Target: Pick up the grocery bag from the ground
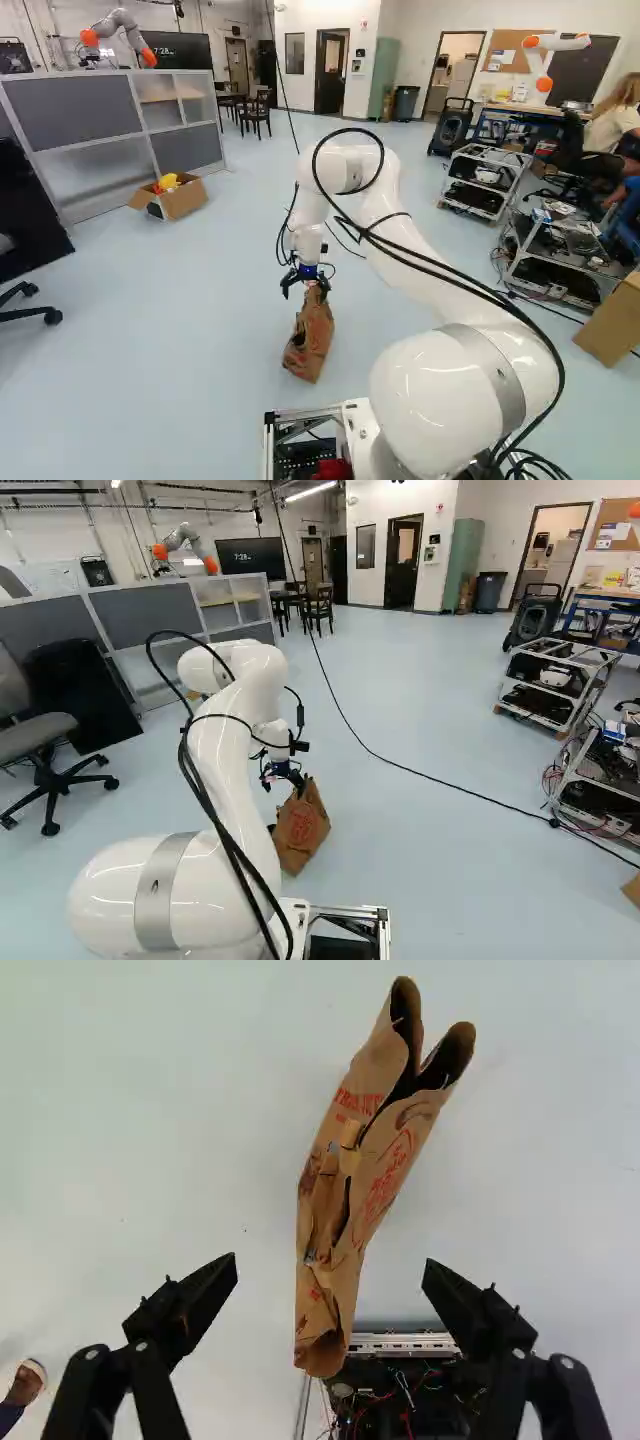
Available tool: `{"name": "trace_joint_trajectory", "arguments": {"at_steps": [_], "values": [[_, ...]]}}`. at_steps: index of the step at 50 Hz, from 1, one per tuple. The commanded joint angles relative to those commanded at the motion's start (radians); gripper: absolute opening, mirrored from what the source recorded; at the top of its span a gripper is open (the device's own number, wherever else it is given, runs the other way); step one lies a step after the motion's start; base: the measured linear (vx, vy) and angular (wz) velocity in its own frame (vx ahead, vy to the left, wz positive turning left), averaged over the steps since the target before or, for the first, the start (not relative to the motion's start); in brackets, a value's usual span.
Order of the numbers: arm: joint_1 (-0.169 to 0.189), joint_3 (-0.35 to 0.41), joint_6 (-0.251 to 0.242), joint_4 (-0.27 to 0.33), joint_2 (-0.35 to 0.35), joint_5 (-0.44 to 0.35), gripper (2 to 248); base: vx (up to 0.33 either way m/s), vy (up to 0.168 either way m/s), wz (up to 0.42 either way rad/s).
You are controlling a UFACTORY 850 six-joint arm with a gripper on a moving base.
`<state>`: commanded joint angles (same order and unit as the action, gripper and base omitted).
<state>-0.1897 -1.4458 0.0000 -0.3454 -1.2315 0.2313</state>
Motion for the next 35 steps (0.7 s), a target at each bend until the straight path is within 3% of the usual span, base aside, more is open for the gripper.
{"name": "trace_joint_trajectory", "arguments": {"at_steps": [35], "values": [[0.000, -0.109, 0.000, 0.000, -0.130, 0.000, 247, 0.000, 0.000, 0.000]]}}
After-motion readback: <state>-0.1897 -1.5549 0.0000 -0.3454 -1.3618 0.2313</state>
